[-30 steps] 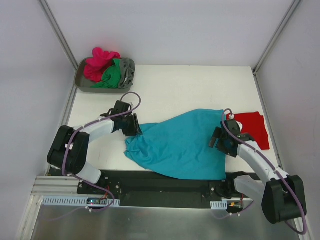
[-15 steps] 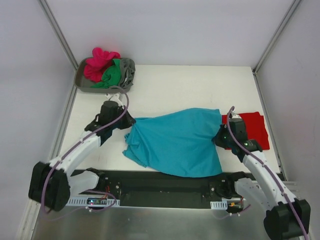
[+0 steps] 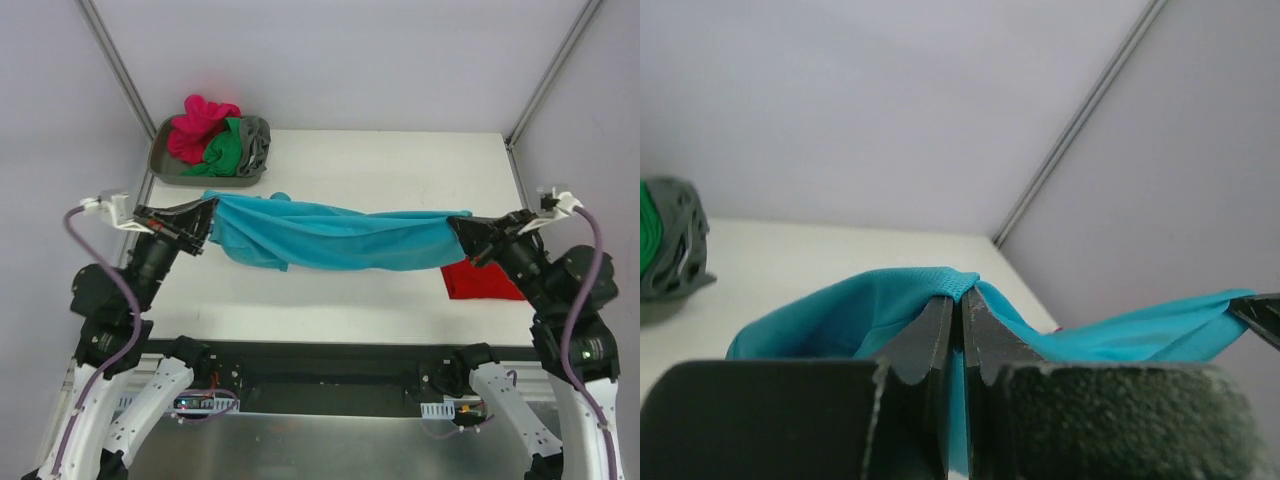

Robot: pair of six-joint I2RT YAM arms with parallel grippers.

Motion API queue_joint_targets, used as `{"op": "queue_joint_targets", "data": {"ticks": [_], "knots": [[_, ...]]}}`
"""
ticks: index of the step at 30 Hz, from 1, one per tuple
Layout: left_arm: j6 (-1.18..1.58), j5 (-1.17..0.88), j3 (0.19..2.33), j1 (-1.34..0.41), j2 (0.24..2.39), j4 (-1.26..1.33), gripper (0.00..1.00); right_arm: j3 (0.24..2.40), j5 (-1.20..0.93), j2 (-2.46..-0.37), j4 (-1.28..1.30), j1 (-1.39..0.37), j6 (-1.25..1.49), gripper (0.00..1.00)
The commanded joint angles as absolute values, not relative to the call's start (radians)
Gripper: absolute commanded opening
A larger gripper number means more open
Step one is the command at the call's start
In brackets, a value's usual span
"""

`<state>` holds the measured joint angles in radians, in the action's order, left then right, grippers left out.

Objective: Fold and stack the t-shirts
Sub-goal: Flatten out the tshirt

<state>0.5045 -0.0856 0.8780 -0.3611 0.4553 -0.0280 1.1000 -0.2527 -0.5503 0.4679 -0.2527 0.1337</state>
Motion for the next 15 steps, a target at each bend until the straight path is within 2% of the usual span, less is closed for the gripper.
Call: {"op": "queue_joint_targets", "data": {"ticks": [1,4,9,15], "knots": [[0.459,-0.08,1.021,-0.37,0.417,-0.032,0.0,1.244,-0.4,-0.531,0.466,-0.253,0.137,0.03],[0.445,-0.071,1.054,-0.368,0.422,-0.047,0.0,1.272,-0.373,-0.523,0.488,-0.252,0.137,0.04],[0.437,0.112,1.005,-0.37,0.497,-0.086,0.0,1.169,-0.244,-0.572,0.514,-0.252,0.146,0.06],[0.42,0.302,0.904,-0.368,0.805,-0.091,0.0,0.916,-0.131,-0.814,0.362,-0.252,0.19,0.1]]}}
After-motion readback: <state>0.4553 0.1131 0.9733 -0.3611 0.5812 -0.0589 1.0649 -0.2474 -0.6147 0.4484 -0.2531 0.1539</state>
